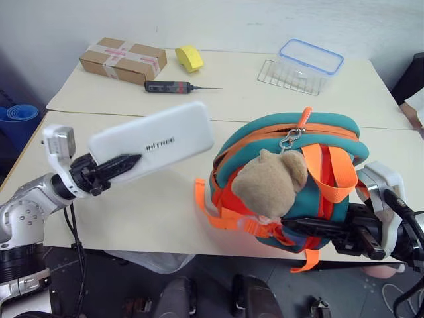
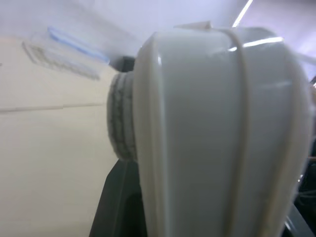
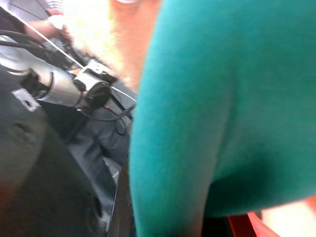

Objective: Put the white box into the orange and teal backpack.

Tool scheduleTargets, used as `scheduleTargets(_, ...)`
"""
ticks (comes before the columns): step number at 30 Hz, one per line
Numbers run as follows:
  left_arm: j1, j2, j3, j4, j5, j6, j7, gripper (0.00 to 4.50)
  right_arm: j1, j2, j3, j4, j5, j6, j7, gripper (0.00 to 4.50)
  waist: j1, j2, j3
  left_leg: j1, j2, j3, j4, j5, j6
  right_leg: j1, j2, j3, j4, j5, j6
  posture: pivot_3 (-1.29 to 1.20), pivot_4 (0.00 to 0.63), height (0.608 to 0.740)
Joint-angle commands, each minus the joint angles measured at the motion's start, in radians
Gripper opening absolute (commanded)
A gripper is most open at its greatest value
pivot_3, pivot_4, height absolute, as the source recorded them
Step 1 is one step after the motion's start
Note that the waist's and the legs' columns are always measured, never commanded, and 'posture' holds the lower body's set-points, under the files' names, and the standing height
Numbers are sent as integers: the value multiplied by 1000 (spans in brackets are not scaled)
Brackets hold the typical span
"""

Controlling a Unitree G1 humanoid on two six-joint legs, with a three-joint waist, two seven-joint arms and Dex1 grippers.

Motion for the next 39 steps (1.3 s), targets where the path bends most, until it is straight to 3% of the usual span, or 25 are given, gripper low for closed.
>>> scheduleTargets(1,-28,-5,78,-110,-176,43,77,1252,-16,22,22,-5,-24,-23,25,43,0,0,0,0,0,0,0,0,0,0,0,0,0,0,0,0,150,740)
scheduleTargets(4,-30,18,74,-163,-250,75,99,1252,-21,30,39,0,-51,-23,41,43,0,0,0,0,0,0,0,0,0,0,1,0,3,0,0,0,150,740)
scheduleTargets(10,-76,39,-50,-199,-202,44,65,1252,-45,40,67,27,-102,-27,66,43,8,0,0,0,-1,2,1,1,0,0,3,1,2,0,0,0,150,740)
scheduleTargets(14,-102,101,-255,-207,52,-94,-41,1252,-69,51,83,38,-118,-26,64,43,17,0,0,1,0,3,1,1,-1,0,5,1,2,0,0,0,150,740)
scheduleTargets(19,-259,127,-509,-141,374,-248,-35,1252,-73,51,83,43,-126,-24,67,43,29,0,0,0,-1,5,0,1,-1,-1,5,2,0,0,0,0,150,740)
scheduleTargets(23,-409,32,-661,-95,459,-261,-58,1252,-76,54,88,48,-133,-24,64,43,31,0,0,0,-1,5,1,1,0,-1,4,2,0,0,0,0,150,740)
scheduleTargets(28,-560,-211,-822,29,563,-290,-31,1252,-93,72,120,52,-159,-31,57,43,34,0,0,-2,-1,4,3,2,2,-1,6,1,3,0,0,0,150,740)
scheduleTargets(33,-612,-350,-893,193,694,-379,-8,1252,-105,98,126,45,-175,-38,35,43,30,0,0,-6,-1,3,12,0,5,-1,7,-1,3,1,2,0,150,740)
scheduleTargets(39,-567,-384,-779,197,657,-421,-13,3145,-72,148,107,18,-182,-70,-28,0,25,0,0,-7,0,1,14,0,5,-1,3,-1,2,2,3,0,150,740)
